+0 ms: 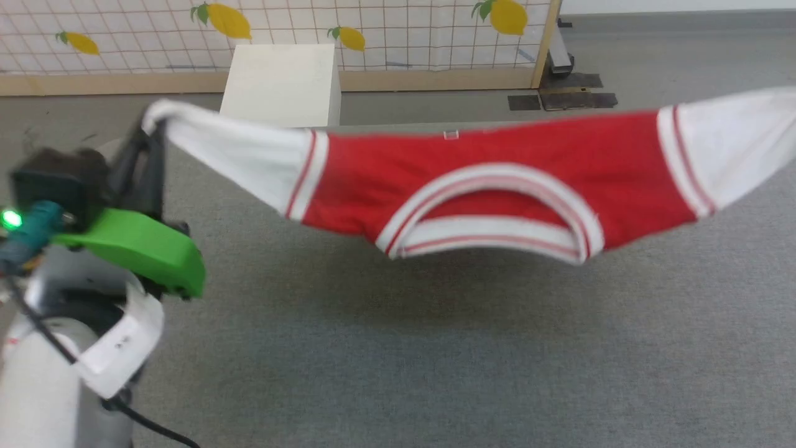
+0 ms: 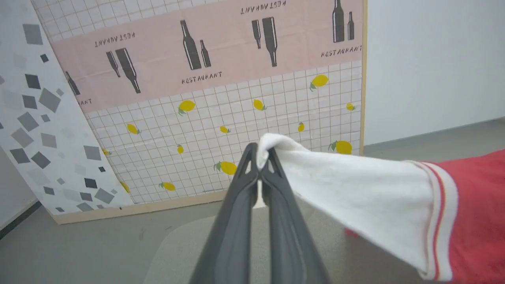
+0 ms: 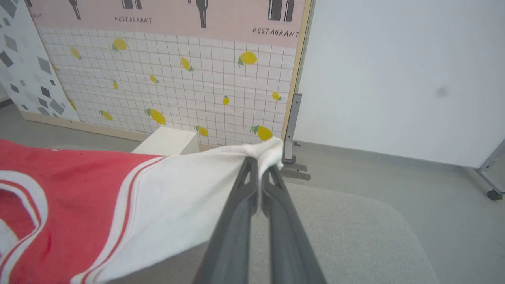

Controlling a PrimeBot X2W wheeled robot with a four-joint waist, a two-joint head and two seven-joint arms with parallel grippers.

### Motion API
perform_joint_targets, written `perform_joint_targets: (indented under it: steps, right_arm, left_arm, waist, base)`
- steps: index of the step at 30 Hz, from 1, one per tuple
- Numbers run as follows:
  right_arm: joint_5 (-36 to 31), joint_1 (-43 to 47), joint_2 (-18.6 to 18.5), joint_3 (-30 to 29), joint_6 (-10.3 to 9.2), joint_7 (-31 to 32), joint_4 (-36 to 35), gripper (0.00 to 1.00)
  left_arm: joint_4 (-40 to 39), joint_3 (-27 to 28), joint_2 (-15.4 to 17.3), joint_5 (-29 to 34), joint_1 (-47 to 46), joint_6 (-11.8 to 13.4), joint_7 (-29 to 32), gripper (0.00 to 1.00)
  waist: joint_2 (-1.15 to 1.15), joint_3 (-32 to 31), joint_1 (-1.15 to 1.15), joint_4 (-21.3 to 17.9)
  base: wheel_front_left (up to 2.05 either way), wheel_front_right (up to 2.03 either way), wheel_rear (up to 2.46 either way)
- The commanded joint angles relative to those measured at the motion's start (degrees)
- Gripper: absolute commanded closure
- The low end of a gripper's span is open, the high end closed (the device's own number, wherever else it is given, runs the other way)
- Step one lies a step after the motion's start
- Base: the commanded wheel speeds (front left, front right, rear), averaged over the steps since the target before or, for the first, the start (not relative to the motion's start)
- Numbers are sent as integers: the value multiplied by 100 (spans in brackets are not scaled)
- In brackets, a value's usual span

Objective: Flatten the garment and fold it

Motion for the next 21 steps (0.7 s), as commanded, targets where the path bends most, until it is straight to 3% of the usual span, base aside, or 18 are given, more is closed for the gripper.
perform_joint_targets:
  steps: [1,10,21]
  right_arm:
    - [72,-234,-20,-48,-9,-113,-33,100]
    - [322,-1684,-215,127,-9,-568,424,100]
    - [-16,-4230,-318,1184,-9,-1236,1840,100]
  left_arm:
    - [-114,58,77,40,-167,26,-24,100]
    - [-303,388,349,-64,-1479,-83,-155,100]
    - [1441,227,537,-211,-4187,-503,-348,100]
  waist:
    - [18,-3,0,-27]
    - [18,370,0,-132]
    - [18,1669,0,-360]
  base:
    - [0,0,0]
    - [0,0,0]
    - [0,0,0]
